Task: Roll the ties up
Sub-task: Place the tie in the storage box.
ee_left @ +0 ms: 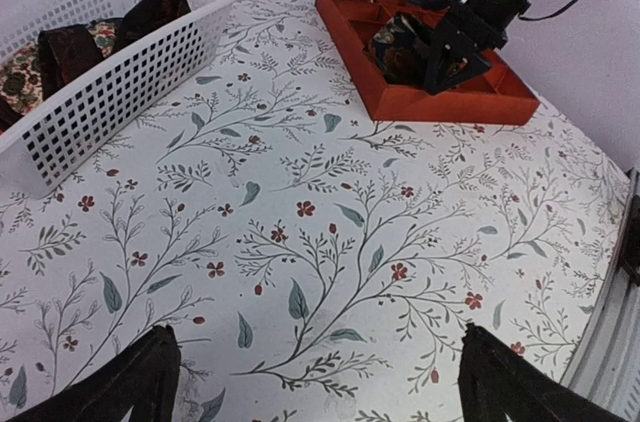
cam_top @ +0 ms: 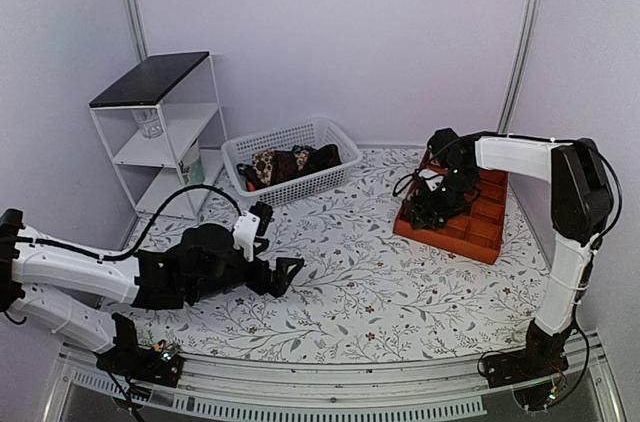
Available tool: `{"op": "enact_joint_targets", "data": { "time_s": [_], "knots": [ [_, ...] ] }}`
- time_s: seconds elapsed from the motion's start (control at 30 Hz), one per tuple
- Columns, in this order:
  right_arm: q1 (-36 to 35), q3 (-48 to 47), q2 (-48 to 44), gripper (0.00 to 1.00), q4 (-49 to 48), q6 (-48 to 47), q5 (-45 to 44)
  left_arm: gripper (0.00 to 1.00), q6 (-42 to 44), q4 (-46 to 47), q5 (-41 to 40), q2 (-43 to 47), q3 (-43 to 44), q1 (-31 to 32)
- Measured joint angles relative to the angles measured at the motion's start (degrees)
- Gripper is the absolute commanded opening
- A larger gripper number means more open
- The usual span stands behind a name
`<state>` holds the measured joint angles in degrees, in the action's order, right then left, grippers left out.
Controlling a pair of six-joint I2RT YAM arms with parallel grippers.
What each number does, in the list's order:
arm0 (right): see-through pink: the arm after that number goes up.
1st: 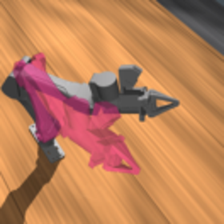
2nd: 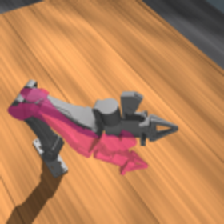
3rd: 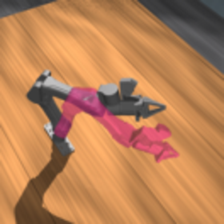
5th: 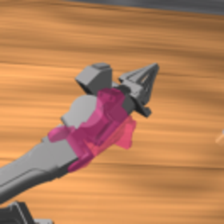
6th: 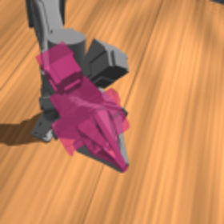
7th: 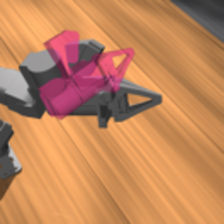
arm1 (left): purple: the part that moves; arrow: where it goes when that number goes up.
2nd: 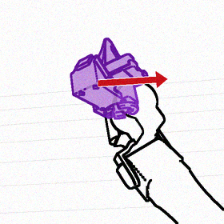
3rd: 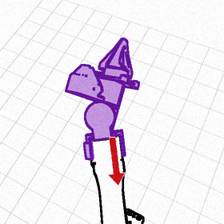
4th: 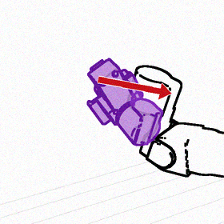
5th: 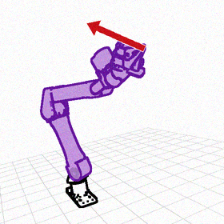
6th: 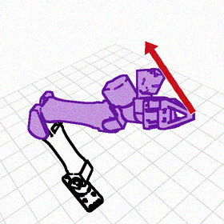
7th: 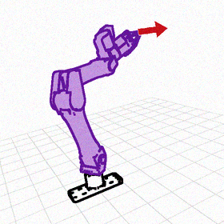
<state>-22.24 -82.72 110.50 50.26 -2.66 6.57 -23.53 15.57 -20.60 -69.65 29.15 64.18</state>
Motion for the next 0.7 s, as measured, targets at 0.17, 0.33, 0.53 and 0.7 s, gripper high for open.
{"op": "enact_joint_targets", "data": {
  "time_s": [0.17,0.33,0.53,0.7],
  "knots": [
    [0.00,1.11,-4.83,1.00,-1.29,2.03,-0.50,0.98,-0.02,-0.07,0.52,-1.36,0.76,-0.02],
    [0.02,1.49,-10.58,1.00,-2.05,5.92,-5.22,0.98,-0.04,-0.24,0.66,-2.34,2.16,-0.09],
    [0.00,1.49,-16.96,1.00,-3.21,10.51,-9.35,0.99,-0.44,-1.97,0.96,-3.61,5.68,-1.29],
    [0.02,1.49,-19.74,1.00,-4.85,14.49,-9.27,0.99,-2.10,-5.16,3.48,-3.93,8.76,-4.50]
  ]
}}
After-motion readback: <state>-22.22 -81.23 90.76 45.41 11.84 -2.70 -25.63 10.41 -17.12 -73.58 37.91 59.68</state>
